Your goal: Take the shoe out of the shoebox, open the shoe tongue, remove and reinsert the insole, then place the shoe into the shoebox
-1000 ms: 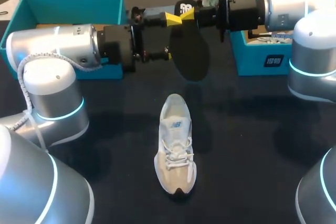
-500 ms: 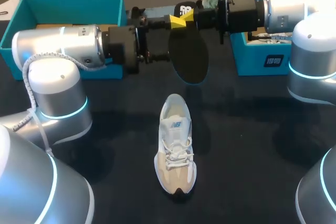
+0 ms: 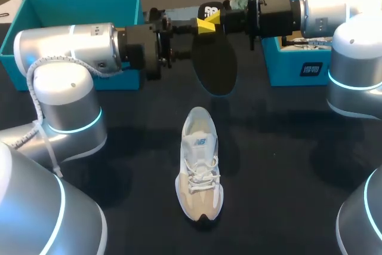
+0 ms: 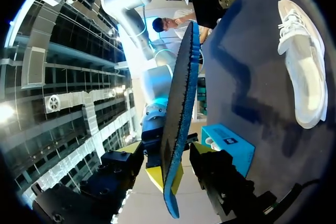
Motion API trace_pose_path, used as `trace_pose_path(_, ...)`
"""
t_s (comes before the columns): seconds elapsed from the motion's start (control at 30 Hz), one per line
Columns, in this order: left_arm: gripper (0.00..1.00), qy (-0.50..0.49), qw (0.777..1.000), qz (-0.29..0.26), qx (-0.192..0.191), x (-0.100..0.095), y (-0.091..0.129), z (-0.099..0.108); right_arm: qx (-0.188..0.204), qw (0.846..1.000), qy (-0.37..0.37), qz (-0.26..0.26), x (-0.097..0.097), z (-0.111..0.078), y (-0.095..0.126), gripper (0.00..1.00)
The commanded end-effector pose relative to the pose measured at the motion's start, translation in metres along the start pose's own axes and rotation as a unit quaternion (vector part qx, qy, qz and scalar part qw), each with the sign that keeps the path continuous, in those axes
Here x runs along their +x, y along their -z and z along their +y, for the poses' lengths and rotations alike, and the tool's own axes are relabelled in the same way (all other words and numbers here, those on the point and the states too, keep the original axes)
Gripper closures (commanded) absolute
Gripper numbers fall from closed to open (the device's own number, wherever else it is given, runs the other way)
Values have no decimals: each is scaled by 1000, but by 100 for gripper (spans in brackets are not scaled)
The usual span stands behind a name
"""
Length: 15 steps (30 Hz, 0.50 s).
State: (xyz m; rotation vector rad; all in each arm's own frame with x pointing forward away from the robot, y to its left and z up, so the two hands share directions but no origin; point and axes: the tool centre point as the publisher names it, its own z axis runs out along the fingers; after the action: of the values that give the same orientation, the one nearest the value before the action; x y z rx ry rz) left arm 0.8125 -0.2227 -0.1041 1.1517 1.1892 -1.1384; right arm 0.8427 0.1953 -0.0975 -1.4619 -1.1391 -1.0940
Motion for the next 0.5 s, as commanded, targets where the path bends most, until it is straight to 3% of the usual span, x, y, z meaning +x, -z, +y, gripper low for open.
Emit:
trace_pose_path(0.03,49,3,1000,7,3,-1,1,-1,-1,1000,0,-2,0,-1,0,100)
trace_pose_path(0.5,57,5,1000,13,6,0,4,-3,-1,1000,0,-2,0,-1,0,100)
